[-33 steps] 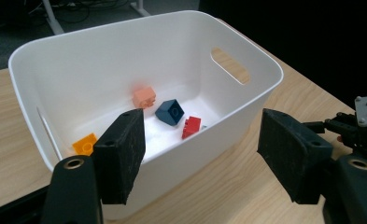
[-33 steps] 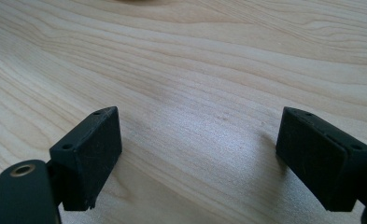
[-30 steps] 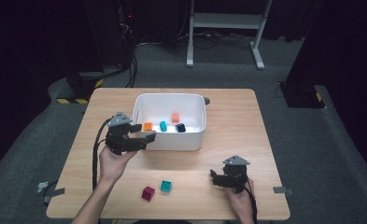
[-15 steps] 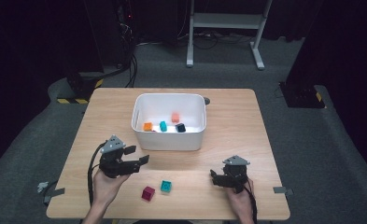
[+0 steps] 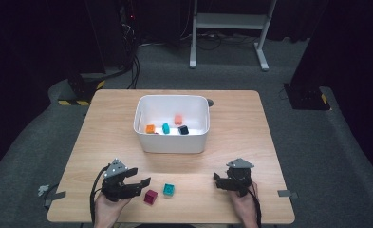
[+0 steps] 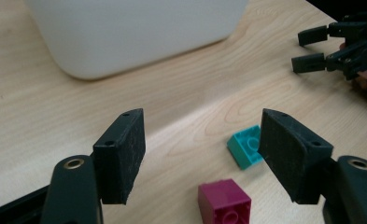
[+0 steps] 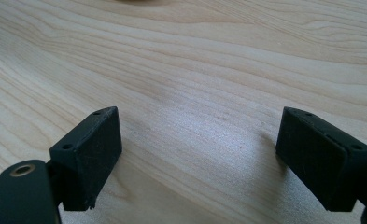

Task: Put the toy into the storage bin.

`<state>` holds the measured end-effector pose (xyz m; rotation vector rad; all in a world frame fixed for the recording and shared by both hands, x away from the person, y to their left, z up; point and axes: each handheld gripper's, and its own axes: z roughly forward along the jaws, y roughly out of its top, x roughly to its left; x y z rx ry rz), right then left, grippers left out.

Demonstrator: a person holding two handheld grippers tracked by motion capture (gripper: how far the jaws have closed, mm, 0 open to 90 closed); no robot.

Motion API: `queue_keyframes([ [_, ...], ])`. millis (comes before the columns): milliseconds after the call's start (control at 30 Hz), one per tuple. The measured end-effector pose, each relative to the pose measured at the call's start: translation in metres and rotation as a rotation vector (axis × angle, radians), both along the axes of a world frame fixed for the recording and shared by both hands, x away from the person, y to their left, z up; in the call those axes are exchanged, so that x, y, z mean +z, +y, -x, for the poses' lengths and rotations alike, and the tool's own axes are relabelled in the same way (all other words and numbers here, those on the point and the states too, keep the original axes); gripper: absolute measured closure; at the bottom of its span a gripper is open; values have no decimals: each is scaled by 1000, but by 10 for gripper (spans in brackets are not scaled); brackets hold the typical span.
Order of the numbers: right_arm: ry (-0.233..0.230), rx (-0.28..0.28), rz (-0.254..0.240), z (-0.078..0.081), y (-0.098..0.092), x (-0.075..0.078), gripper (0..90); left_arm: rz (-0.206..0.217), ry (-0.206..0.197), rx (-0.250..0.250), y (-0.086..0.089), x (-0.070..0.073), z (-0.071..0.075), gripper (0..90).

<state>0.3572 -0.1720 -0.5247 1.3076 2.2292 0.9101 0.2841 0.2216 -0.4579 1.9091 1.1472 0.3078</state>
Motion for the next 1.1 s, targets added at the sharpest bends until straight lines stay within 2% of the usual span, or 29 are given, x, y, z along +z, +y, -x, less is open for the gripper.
queue_keyframes([
  [133,0,0,0,0,0,0,139,-5,5,-1,-1,-9,6,318],
  [367,0,0,0,0,0,0,139,-18,38,-17,-9,-28,15,301],
  [667,0,0,0,0,0,0,139,-62,63,-29,-25,-45,16,299],
  [867,0,0,0,0,0,0,139,-70,63,-19,-30,-52,17,315],
  [1100,0,0,0,0,0,0,139,-69,61,-21,-33,-56,17,391],
])
